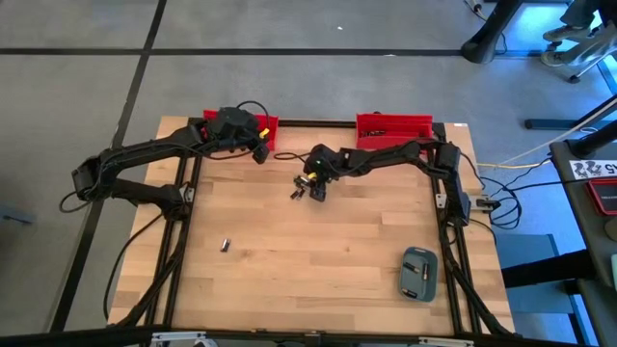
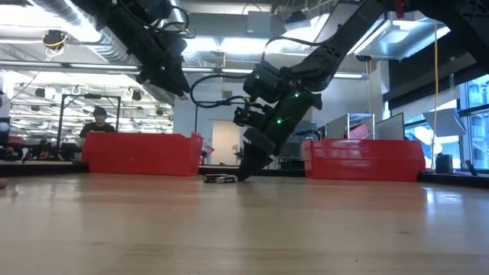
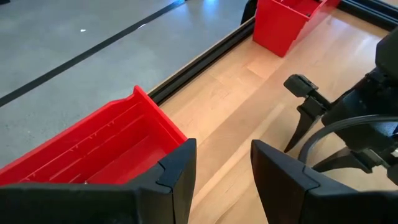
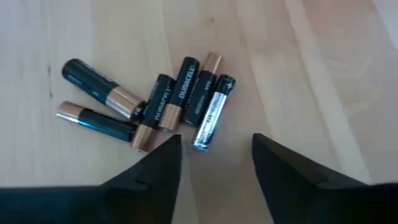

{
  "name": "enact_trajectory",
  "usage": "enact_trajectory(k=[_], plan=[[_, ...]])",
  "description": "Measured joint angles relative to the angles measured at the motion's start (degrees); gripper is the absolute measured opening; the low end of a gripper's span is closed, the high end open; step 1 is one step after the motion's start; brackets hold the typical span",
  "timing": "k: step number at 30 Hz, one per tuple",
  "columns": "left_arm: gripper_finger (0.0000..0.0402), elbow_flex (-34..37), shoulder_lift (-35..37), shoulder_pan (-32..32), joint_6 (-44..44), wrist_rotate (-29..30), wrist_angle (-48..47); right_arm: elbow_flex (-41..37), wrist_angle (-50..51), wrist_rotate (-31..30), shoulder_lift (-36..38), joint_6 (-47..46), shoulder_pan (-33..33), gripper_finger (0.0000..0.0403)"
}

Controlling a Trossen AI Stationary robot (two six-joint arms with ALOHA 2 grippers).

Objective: Sort batteries
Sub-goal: Put the small silver battery into the left red bin

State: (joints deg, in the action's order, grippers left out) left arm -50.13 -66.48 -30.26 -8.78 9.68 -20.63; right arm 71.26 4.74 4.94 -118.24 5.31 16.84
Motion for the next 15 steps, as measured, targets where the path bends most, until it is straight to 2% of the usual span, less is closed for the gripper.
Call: enact_trajectory(k=[12, 15], plan=[[0.0143, 0.0, 0.0, 1.0, 0.2, 0.0, -0.2, -1.2, -2.8, 1.2, -1.0, 2.3, 0.0, 0.0021], [0.0143, 0.0, 0.0, 1.1, 0.2, 0.0, -0.4, -1.2, -2.8, 0.6, -1.1, 2.5, 0.0, 0.0013]])
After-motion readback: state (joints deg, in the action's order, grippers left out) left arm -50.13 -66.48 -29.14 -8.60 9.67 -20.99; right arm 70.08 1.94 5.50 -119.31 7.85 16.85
